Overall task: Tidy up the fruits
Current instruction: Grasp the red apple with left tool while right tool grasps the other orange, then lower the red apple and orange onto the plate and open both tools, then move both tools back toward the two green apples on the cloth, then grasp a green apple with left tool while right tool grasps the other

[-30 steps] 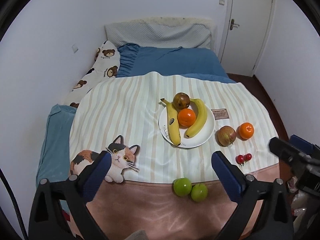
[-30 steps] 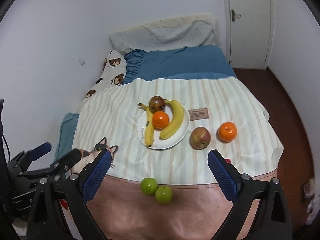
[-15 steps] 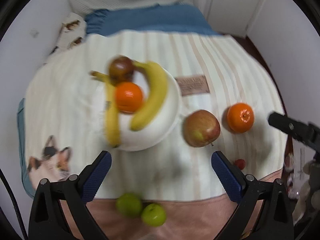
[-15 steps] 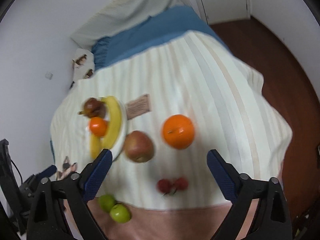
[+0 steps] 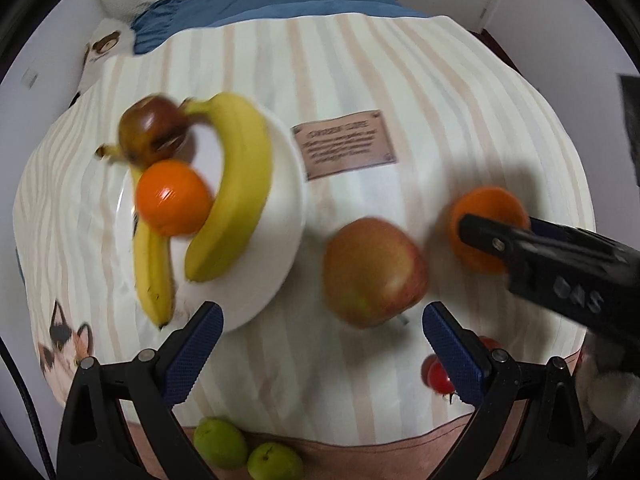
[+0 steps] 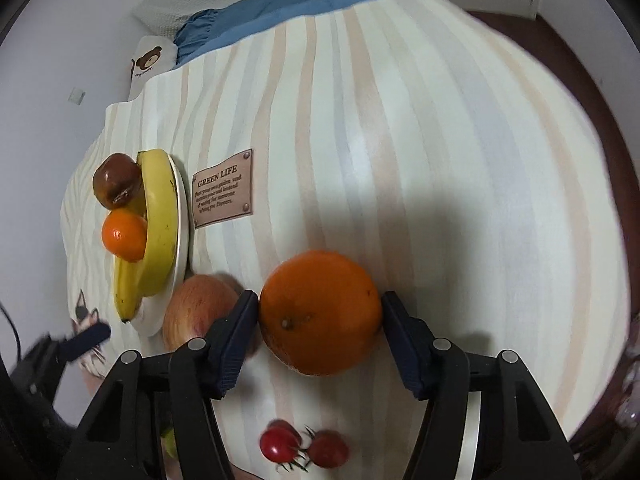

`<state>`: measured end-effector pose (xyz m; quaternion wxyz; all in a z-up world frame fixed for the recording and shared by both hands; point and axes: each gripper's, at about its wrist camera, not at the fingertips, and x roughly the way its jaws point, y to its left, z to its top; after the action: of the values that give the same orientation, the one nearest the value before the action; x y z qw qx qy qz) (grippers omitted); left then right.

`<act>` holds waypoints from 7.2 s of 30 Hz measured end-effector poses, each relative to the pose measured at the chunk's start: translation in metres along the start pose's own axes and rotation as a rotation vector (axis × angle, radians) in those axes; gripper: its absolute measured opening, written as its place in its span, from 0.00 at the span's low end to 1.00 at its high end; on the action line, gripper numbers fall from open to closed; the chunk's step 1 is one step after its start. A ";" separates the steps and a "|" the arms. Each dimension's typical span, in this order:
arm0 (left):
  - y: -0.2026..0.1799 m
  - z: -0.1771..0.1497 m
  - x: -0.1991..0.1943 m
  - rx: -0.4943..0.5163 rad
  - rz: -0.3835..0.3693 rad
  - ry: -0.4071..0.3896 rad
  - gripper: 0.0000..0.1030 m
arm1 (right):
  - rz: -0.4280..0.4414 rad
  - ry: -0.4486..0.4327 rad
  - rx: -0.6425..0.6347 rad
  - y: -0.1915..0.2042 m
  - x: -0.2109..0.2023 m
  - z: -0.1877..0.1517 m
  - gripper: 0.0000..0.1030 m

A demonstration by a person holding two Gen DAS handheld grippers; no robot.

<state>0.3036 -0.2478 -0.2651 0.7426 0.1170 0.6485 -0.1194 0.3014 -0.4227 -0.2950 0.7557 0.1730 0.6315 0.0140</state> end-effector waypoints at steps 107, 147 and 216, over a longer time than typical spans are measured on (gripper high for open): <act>0.229 0.032 0.032 -0.335 -0.129 0.042 0.70 | 0.047 0.016 -0.100 0.192 0.048 -0.009 0.80; 0.176 -0.121 -0.199 -0.210 0.014 -0.372 0.97 | -0.040 -0.319 -0.234 0.222 -0.176 -0.123 0.96; 0.115 -0.156 0.054 -0.107 -0.103 0.202 0.52 | -0.012 0.148 -0.070 0.105 0.034 -0.223 0.56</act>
<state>0.2032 -0.0891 -0.3369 0.6715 0.0554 0.7307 -0.1103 0.1151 -0.2616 -0.3298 0.7127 0.1411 0.6856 0.0444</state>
